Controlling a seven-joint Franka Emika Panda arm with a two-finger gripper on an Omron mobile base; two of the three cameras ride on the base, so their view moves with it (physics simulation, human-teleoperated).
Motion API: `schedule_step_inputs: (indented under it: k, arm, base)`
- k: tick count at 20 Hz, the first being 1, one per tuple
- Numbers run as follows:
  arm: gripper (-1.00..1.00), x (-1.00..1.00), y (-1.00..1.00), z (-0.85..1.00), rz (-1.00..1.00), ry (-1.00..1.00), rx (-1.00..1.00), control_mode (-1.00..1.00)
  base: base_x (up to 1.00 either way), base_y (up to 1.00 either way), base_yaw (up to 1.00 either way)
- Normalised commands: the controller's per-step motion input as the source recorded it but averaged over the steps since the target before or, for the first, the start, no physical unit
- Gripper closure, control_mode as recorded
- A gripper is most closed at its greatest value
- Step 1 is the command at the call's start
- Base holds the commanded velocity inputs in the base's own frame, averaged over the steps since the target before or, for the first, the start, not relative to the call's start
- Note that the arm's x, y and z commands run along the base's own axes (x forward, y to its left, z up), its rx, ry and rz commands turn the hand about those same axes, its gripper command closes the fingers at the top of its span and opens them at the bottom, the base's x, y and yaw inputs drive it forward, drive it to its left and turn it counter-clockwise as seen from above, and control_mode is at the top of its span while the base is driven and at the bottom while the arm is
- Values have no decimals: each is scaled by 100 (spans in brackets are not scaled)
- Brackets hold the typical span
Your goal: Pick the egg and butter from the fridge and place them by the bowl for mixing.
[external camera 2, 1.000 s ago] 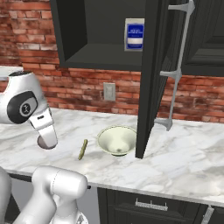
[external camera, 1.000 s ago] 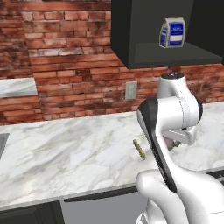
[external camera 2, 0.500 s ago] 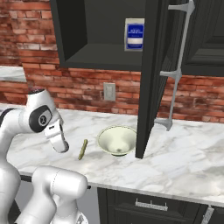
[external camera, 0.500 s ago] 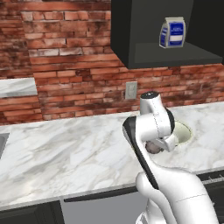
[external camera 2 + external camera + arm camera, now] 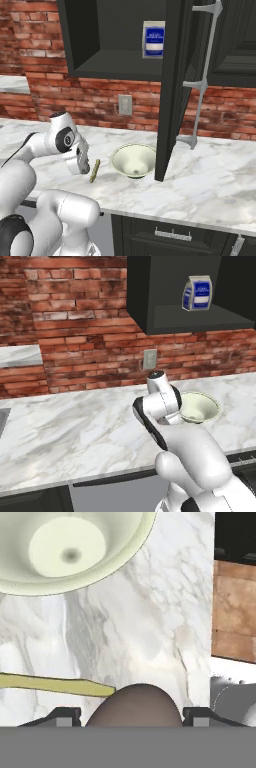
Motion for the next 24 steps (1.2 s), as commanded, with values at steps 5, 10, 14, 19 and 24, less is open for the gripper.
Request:
schedule_step_inputs:
  k: [5,10,14,19,24]
  arm:
    - [100,31,-7,-27,-2,0,-8,-100]
    - [100,0,-29,-1,3,0,-1,-100]
    - [100,0,-17,-28,0,-1,0,-100]
    - [100,0,-11,-56,0,-6,-3,-100]
    - [100,0,-12,-31,0,-13,-2,-100]
  base:
    - [0,0,0]
    - [0,0,0]
    - [0,0,0]
    - [0,0,0]
    - [0,0,0]
